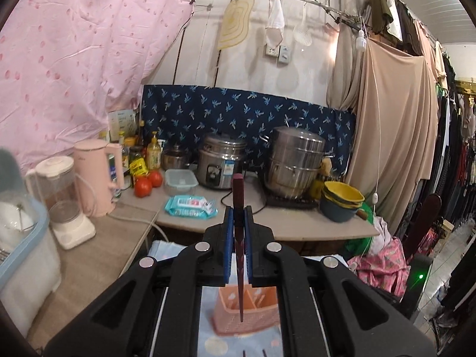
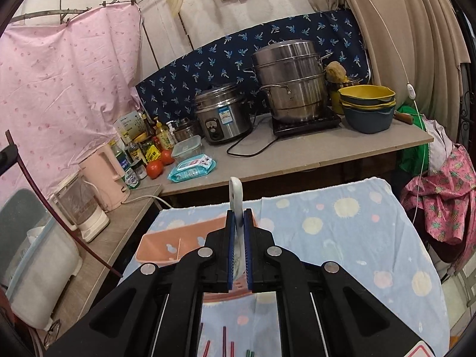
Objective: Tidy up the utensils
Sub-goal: 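Lift the chopstick with the left tool while the right tool carries the spoon over the pink basket, then open the left tool over the basket while the right tool releases the spoon into it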
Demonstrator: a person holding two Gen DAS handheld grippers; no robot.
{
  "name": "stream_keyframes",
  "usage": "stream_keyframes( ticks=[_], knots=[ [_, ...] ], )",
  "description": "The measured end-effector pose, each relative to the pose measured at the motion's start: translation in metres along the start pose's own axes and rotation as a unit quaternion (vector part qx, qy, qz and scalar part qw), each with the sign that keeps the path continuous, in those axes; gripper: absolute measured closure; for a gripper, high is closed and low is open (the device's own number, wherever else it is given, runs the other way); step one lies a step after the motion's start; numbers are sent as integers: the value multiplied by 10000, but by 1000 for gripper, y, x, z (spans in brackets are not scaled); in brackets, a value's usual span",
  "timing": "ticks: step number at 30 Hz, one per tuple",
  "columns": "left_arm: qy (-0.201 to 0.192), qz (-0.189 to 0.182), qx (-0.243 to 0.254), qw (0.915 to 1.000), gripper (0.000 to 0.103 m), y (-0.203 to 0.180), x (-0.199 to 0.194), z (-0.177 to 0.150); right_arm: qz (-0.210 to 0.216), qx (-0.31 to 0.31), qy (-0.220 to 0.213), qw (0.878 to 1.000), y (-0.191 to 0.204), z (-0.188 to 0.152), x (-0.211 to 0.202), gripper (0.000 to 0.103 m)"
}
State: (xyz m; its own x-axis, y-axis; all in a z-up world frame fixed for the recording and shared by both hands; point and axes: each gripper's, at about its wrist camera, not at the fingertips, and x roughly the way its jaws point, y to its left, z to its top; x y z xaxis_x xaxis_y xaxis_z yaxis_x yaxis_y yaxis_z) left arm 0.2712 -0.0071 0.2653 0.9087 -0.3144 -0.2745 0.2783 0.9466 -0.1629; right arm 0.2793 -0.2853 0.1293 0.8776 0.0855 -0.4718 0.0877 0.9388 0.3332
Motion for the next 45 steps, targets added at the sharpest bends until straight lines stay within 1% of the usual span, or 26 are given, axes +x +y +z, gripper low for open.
stream_keyframes(
  ticks=[3,5,12,15,18,20,21,22,24,29,34,38,40,45],
  knots=[
    [-26,48,26,10000,96,-4,22,5,-17,-11,72,10000,0,7,22,97],
    [48,33,-3,10000,96,-2,37,1,-40,-33,165,9999,-1,8,38,97],
    [439,140,14,9989,96,4,78,-28,-64,70,564,9984,-15,-7,79,97],
    [587,171,-29,9981,96,10,90,-41,-44,40,695,9976,-15,-16,91,96],
    [656,236,-77,9975,96,16,95,-48,-28,46,733,9973,-15,-20,95,95],
    [705,264,-117,9971,89,20,96,-52,-80,51,682,9976,-15,-21,95,92],
    [714,281,-138,9970,78,22,95,-53,-79,55,668,9977,-15,-21,94,91],
    [705,344,-162,9968,64,24,93,-54,-81,67,650,9978,-15,-21,93,90],
    [636,431,-174,9969,54,27,86,-57,-81,84,602,9981,-15,-21,88,88],
    [664,452,-194,9966,53,33,65,-62,-92,50,510,9986,-16,-28,61,85],
    [809,515,-164,9953,52,37,35,-84,-123,-18,504,9987,-15,-49,22,79],
    [1030,531,-230,9930,52,44,6,-114,-236,-150,565,9980,-14,-80,-13,75],
    [1154,585,-208,9914,52,46,-6,-131,-286,-218,655,9972,-14,-100,-31,74],
    [1629,597,-144,9847,52,46,-38,-188,-374,-369,1038,9932,-11,-157,-67,74]
  ],
)
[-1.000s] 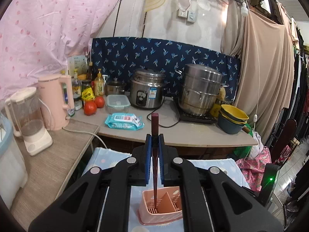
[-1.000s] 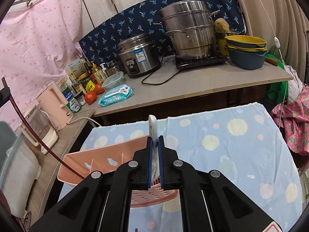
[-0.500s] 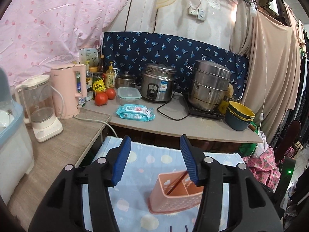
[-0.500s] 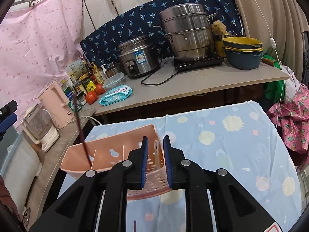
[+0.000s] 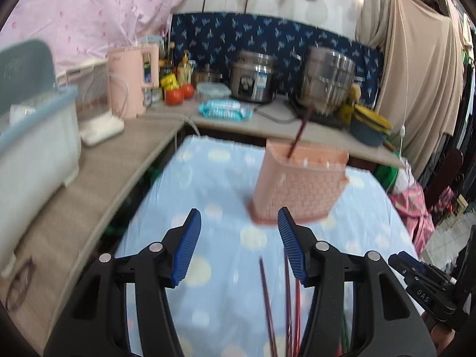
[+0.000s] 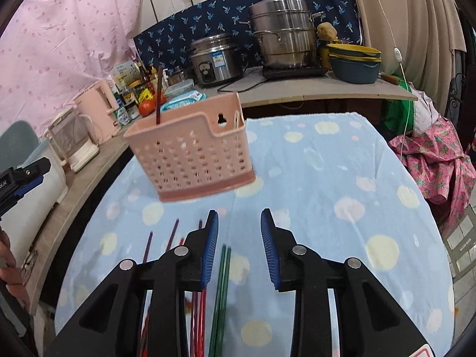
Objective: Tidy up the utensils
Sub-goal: 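Open the left tool over the basket while the right tool releases the spoon into it, then grasp another dark-red chopstick with the left tool while the right tool grasps a green chopstick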
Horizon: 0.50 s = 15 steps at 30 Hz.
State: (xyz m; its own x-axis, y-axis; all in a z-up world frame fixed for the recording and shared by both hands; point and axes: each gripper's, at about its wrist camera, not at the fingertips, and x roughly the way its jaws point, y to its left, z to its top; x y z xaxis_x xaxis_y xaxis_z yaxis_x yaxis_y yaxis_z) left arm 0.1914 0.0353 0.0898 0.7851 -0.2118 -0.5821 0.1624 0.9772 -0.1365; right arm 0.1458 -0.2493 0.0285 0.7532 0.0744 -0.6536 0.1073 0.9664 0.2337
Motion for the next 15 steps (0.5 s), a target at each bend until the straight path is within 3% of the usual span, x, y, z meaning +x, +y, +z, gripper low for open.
stream_keyframes(
  ticks=[9,15],
  knots=[
    [915,-79,169,9956,52,-10,-1,-100,-146,-8,586,9982,8,-96,-19,74],
    [1211,-175,186,9923,51,-19,-1,-136,-90,146,810,9966,10,-130,-22,74]
  ],
)
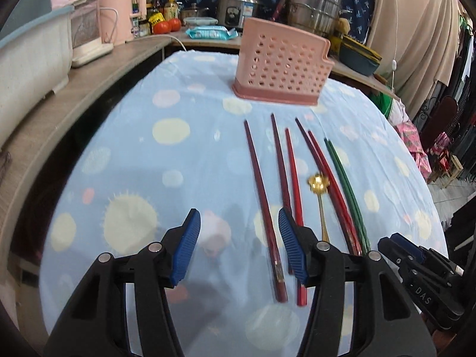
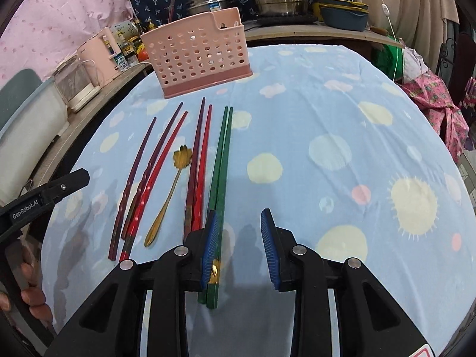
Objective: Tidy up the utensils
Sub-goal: 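Grasp another dark-red chopstick with the left tool while the right tool grasps a green chopstick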
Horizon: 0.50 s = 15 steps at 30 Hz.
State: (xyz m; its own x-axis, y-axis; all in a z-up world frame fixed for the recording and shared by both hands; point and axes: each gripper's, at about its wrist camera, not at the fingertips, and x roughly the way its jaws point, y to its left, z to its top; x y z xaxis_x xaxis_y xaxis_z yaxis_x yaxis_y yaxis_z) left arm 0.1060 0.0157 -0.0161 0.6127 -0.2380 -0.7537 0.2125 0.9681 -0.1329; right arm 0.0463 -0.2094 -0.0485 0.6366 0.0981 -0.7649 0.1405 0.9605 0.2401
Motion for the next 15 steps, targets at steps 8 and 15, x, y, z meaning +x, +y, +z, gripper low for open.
stream_keyframes(
  ticks=[8,15],
  knots=[
    [203,-39,40,9998,51,-5,6,-20,-49,-97,47,9999,8,-16,2,74],
    [242,-57,109,9996,51,-10,8,-25,-99,-172,29,9998,9,-19,0,74]
  ],
)
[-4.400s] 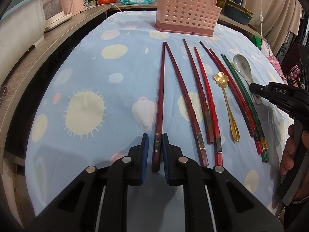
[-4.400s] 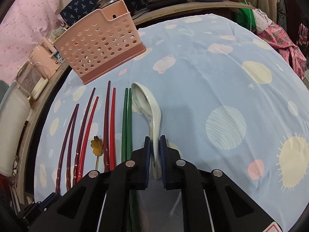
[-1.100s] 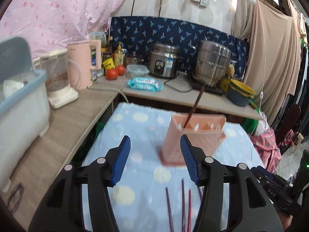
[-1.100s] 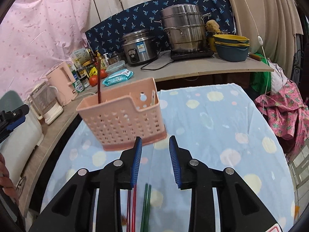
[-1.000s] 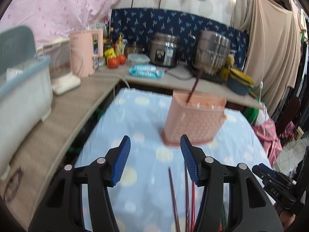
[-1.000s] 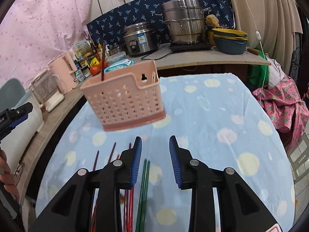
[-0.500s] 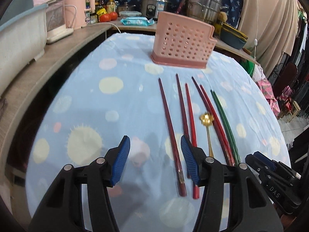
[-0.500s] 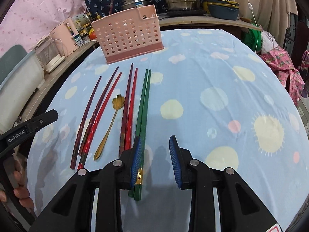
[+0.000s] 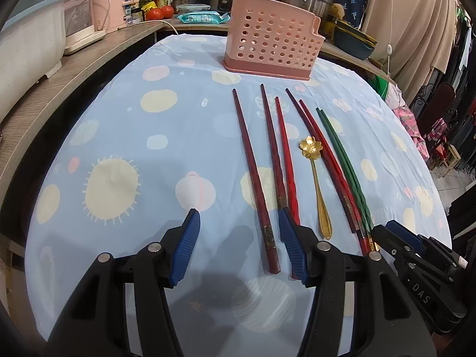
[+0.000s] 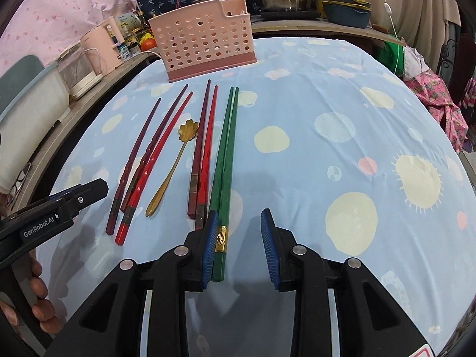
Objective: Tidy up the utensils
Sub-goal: 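Grasp another dark-red chopstick with the left tool while the right tool grasps a green chopstick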
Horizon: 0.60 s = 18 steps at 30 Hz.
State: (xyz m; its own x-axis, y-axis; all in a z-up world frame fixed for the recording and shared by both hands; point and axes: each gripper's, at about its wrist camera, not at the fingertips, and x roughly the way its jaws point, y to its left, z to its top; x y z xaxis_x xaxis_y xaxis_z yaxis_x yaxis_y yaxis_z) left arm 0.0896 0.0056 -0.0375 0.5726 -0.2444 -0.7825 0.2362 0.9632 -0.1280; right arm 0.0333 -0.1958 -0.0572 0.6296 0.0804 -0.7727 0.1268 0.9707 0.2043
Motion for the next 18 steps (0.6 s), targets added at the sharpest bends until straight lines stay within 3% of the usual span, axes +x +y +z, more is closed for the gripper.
stream_keyframes(
  ticks=[18],
  knots=[
    [126,172,250,9995,51,-8,10,-16,-141,-76,-3,9999,-7,-8,0,80]
  ],
)
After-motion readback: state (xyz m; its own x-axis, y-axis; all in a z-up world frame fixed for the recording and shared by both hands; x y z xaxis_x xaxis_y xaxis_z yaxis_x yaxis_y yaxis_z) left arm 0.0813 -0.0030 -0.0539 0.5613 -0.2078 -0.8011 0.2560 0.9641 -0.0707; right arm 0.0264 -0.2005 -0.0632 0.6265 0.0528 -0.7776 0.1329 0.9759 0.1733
